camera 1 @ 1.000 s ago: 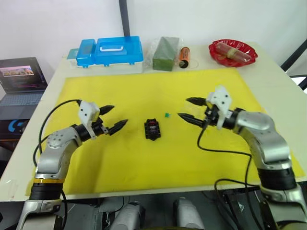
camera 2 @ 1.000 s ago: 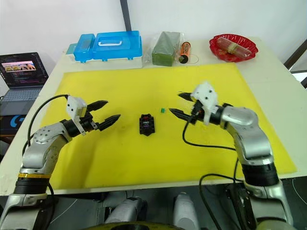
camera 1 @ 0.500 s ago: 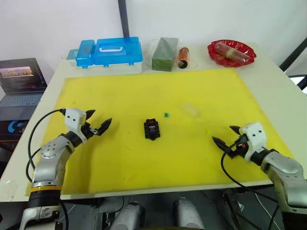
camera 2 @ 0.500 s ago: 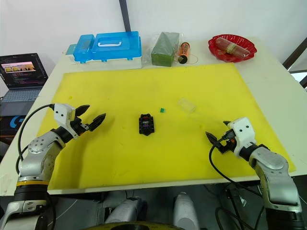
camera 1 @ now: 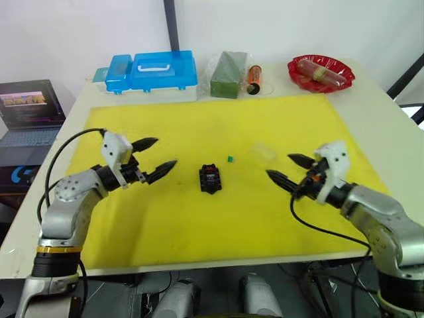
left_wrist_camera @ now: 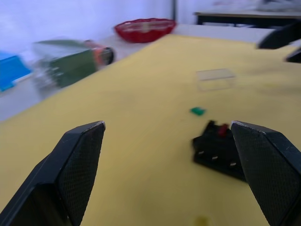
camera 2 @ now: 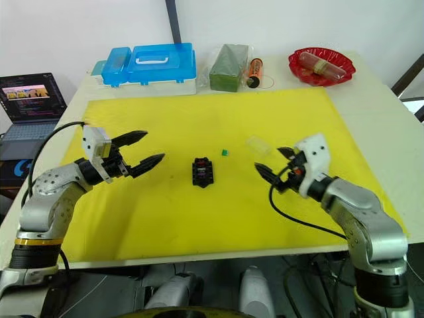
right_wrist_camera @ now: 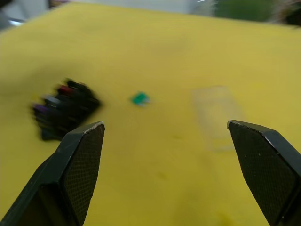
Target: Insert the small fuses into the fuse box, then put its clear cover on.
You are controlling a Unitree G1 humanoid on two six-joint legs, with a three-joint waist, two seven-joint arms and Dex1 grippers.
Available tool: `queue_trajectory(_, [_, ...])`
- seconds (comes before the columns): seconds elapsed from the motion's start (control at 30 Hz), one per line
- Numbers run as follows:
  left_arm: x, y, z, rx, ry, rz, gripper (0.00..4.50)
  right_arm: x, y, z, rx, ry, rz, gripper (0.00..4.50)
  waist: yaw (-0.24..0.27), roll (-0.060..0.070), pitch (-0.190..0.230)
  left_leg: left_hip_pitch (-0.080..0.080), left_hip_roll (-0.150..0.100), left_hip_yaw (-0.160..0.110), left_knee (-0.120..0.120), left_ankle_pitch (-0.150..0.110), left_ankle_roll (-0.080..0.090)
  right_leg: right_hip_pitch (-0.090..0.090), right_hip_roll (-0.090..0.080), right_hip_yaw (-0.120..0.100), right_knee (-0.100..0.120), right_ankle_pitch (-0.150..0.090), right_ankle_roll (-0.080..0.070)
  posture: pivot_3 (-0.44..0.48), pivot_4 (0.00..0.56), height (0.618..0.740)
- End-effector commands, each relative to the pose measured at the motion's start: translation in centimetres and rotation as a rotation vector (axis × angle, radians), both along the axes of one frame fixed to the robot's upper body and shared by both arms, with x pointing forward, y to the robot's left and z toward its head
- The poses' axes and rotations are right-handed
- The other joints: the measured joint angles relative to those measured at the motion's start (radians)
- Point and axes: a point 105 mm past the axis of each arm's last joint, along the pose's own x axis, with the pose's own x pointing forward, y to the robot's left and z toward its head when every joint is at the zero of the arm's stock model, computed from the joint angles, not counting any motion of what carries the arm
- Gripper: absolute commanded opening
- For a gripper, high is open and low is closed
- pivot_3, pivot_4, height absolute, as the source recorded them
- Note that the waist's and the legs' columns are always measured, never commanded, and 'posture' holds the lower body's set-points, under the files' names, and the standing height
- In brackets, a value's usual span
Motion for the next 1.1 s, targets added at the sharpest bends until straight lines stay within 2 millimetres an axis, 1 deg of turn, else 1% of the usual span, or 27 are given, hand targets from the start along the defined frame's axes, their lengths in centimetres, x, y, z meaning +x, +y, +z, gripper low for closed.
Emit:
queue_trajectory(0.03, [-1.0,-1.5,0.8,0.032,-0.035,-0.109,4.5,0.3,2.0,0.8,0.123,0.071,0.039,4.46,0.001,0.0,0.0,0.0,0.0,0.0,0.0,0.0,0.0,0.0,0.0,0.0,0.0,0.0,0.0,0.0,0.15,0.74])
queue_trajectory(0.07, [-1.2,-1.9,0.6,0.047,-0.042,-0.135,4.5,0.8,2.3,0.8,0.163,0.101,0.035,4.46,0.001,0.0,0.0,0.0,0.0,0.0,0.0,0.0,0.0,0.0,0.0,0.0,0.0,0.0,0.0,0.0,0.15,0.74])
queue_trajectory(0.13, [-1.4,-2.7,0.1,0.062,-0.05,-0.163,4.5,2.2,2.7,0.6,0.298,0.187,0.003,4.46,-0.001,0.0,0.0,0.0,0.0,0.0,0.0,0.0,0.0,0.0,0.0,0.0,0.0,0.0,-0.001,0.0,0.15,0.74])
queue_trajectory(0.17, [-1.4,-2.9,-0.1,0.069,-0.054,-0.17,4.5,2.8,2.7,0.4,0.368,0.233,-0.018,4.06,-0.001,0.0,0.0,0.0,0.0,0.0,0.0,0.0,0.0,0.0,0.0,0.0,0.0,0.001,-0.001,0.0,0.15,0.74])
queue_trajectory(0.2, [-1.4,-3.1,-0.3,0.075,-0.057,-0.175,4.5,3.2,2.8,0.3,0.428,0.271,-0.03,3.9,-0.001,0.0,0.0,0.0,0.0,0.0,0.0,0.0,0.0,0.0,0.0,0.0,0.0,0.001,-0.001,0.0,0.15,0.74])
queue_trajectory(0.23, [-1.4,-3.2,-0.3,0.078,-0.06,-0.178,4.5,3.6,2.9,0.3,0.475,0.305,-0.038,3.53,-0.001,0.0,0.0,0.0,0.0,0.0,0.0,0.0,0.0,0.0,0.0,0.0,0.0,0.001,-0.001,0.0,0.15,0.74])
queue_trajectory(0.27, [-1.3,-3.4,-0.3,0.07,-0.063,-0.174,4.5,4.2,2.8,0.0,0.518,0.342,-0.057,3.31,-0.001,0.0,0.0,0.0,0.0,-0.001,0.0,0.0,0.0,-0.001,0.0,0.0,0.001,0.001,-0.002,0.0,0.15,0.74])
queue_trajectory(0.3, [-1.2,-3.5,-0.2,0.061,-0.066,-0.168,4.5,4.8,2.7,-0.2,0.563,0.38,-0.078,2.95,-0.002,0.0,0.0,0.0,0.0,-0.001,0.0,0.0,0.0,-0.001,0.0,0.0,0.0,0.001,-0.002,0.0,0.15,0.74])
queue_trajectory(0.37, [-1.0,-3.8,-0.2,0.051,-0.067,-0.16,4.5,5.8,2.7,-0.5,0.65,0.448,-0.103,2.95,-0.004,0.0,0.0,0.0,0.0,0.0,0.0,0.0,0.0,-0.001,0.0,0.0,0.0,0.001,-0.002,0.0,0.15,0.74])
queue_trajectory(0.43, [-1.0,-3.9,-0.3,0.047,-0.065,-0.155,4.5,6.3,2.7,-1.0,0.671,0.498,-0.119,2.95,-0.007,0.001,0.0,0.0,0.0,0.0,0.0,0.0,0.0,-0.001,0.0,0.0,0.001,0.001,-0.002,0.0,0.15,0.74])
queue_trajectory(0.47, [-1.0,-3.9,-0.3,0.046,-0.065,-0.155,4.5,6.5,2.7,-1.2,0.675,0.518,-0.129,2.79,-0.009,0.001,0.0,0.0,0.0,0.0,0.0,0.0,0.0,-0.001,0.0,0.0,0.001,0.001,-0.002,0.0,0.15,0.74])
queue_trajectory(0.53, [-1.2,-4.0,-0.4,0.044,-0.062,-0.155,4.5,6.5,2.9,-1.7,0.684,0.561,-0.125,2.39,-0.011,0.001,0.0,0.0,0.0,0.0,0.0,0.0,0.0,-0.002,0.0,0.0,0.001,0.001,-0.002,0.0,0.15,0.74])
queue_trajectory(0.6, [-1.3,-4.0,-0.5,0.044,-0.06,-0.155,4.5,6.6,3.2,-1.9,0.693,0.597,-0.118,1.79,-0.011,0.001,0.0,0.0,0.0,0.0,0.0,0.0,0.0,-0.002,0.0,0.0,0.001,0.001,-0.002,0.0,0.15,0.74])
queue_trajectory(0.83, [-1.3,-3.9,-0.6,0.046,-0.055,-0.154,4.5,6.6,4.2,-2.6,0.68,0.68,-0.093,1.79,-0.01,0.001,0.0,-0.001,0.001,0.0,0.0,0.0,0.0,-0.002,0.0,0.0,0.001,0.001,-0.002,0.0,0.15,0.74])
queue_trajectory(1.1, [-1.4,-4.0,-0.7,0.047,-0.051,-0.16,4.5,7.4,4.2,-3.8,0.658,0.738,-0.139,1.79,-0.013,0.001,0.0,-0.001,0.001,0.0,0.0,0.0,0.0,-0.002,0.0,0.0,0.001,0.001,-0.002,0.0,0.15,0.74])
